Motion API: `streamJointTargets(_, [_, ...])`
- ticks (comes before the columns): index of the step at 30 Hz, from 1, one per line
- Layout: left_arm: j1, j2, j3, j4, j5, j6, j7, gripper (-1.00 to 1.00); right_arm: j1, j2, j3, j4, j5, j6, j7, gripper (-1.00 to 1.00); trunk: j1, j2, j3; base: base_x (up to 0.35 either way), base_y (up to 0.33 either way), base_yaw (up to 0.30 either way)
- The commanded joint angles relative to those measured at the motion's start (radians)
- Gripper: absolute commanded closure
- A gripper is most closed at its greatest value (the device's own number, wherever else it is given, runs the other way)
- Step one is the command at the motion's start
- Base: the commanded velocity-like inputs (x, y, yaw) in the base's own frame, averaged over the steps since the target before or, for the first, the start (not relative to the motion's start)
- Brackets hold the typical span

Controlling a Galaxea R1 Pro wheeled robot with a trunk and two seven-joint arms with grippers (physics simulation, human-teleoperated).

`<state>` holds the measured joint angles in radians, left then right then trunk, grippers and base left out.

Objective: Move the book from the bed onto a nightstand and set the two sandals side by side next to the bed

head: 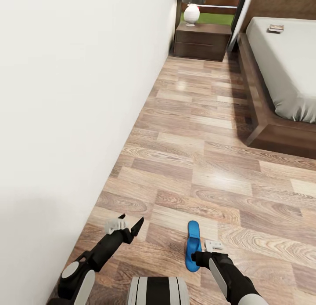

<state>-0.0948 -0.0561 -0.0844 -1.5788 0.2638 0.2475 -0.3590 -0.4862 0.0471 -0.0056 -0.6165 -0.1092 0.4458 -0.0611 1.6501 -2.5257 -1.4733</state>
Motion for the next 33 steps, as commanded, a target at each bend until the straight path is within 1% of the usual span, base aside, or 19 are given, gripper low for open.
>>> streamJointTargets(1, [0.0,-0.001,0.001,-0.006,0.011,0.01,-0.005,-1.0,0.0,0.0,0.0,-0.002,-0.01,0.004,-0.006,-1.0,0.0,0.0,-0.001,0.0,0.0,0.0])
streamJointTargets(3, [0.0,0.0,0.001,-0.015,0.015,0.01,-0.009,-1.0,0.0,0.0,0.0,-0.002,-0.01,0.004,-0.006,-1.0,0.0,0.0,-0.001,0.0,0.0,0.0])
streamJointTargets(4, [0.0,0.001,0.001,-0.02,0.028,0.01,-0.011,-1.0,0.0,0.0,0.0,-0.002,-0.01,0.004,-0.006,-1.0,0.0,0.0,-0.001,0.0,0.0,0.0])
streamJointTargets(5, [0.0,0.001,0.001,-0.023,0.045,0.01,-0.012,-1.0,0.0,0.0,0.0,-0.002,-0.01,0.004,-0.006,-1.0,0.0,0.0,-0.001,0.0,0.0,0.0])
streamJointTargets(6, [0.0,0.002,0.002,-0.026,0.082,0.01,-0.012,-1.0,0.0,0.0,0.0,-0.002,-0.01,0.004,-0.006,-1.0,0.0,0.0,-0.001,0.0,0.0,0.0])
streamJointTargets(7, [0.0,0.003,0.005,-0.029,0.107,0.01,-0.012,-1.0,0.0,0.0,0.0,-0.002,-0.01,0.004,-0.006,-1.0,0.0,0.0,-0.001,0.0,0.0,0.0])
streamJointTargets(9, [0.0,0.004,0.017,-0.035,0.137,0.01,-0.013,-1.0,0.0,0.0,0.0,-0.002,-0.01,0.004,-0.006,-1.0,0.0,0.0,-0.001,0.0,0.0,0.0])
streamJointTargets(10, [0.0,0.004,0.022,-0.036,0.143,0.01,-0.013,-1.0,0.0,0.0,0.0,-0.002,-0.01,0.004,-0.006,-1.0,0.0,0.0,-0.001,0.0,0.0,0.0])
streamJointTargets(11, [0.0,0.005,0.038,-0.039,0.159,0.01,-0.013,-1.0,0.0,0.0,0.0,-0.002,-0.01,0.004,-0.006,-1.0,0.0,0.0,-0.001,0.0,0.0,0.0])
streamJointTargets(13, [0.0,0.005,0.045,-0.04,0.166,0.01,-0.014,-1.0,0.0,0.0,0.0,-0.002,-0.01,0.004,-0.006,-1.0,0.0,0.0,-0.001,0.0,0.0,0.0])
streamJointTargets(17, [0.0,0.005,0.049,-0.041,0.169,0.009,-0.014,-1.0,0.0,0.0,0.0,-0.002,-0.01,0.004,-0.006,-1.0,0.0,0.0,-0.001,0.0,0.0,0.0])
streamJointTargets(33, [0.0,0.004,0.051,-0.036,0.17,0.005,-0.012,-1.0,0.0,0.0,0.0,-0.002,-0.01,0.004,-0.006,-1.0,0.0,0.0,-0.001,0.033,0.0,0.0])
